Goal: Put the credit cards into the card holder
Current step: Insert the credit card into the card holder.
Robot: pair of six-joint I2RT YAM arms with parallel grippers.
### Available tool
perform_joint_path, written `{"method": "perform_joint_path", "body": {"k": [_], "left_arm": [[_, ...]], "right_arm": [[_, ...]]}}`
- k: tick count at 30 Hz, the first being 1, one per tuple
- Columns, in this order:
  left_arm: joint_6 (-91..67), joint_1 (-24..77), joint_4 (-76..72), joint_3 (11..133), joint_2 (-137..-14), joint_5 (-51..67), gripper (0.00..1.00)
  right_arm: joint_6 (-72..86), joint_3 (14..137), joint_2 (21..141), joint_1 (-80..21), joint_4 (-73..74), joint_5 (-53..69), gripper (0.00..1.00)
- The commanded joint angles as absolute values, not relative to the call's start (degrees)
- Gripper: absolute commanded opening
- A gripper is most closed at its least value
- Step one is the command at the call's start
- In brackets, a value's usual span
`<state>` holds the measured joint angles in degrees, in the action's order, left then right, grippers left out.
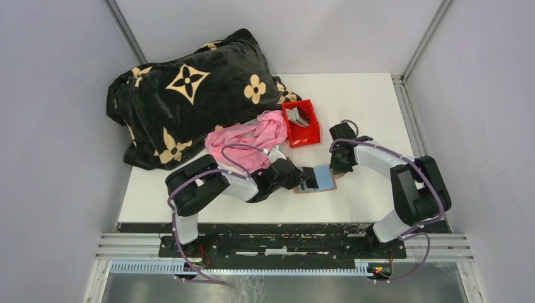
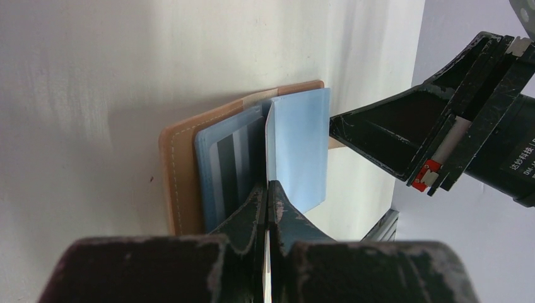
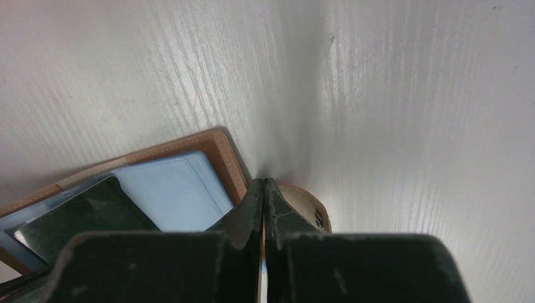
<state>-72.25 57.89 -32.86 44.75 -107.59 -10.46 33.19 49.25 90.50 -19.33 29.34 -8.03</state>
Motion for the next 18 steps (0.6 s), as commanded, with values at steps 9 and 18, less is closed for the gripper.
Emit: {"method": "perform_joint_path", "body": {"k": [9,18], "left_arm": [[-77.94,59.45,-27.18,45.74,-107.25,-12.57,0.03],[-73.59,59.51,-23.09,45.85,-105.38,-16.63,0.03]], "right_arm": [[33.79,48.00,92.99,-19.34,27.51,-8.61,0.01],[33.94,47.28,92.94,-19.32,27.43,-8.79,0.01]]}}
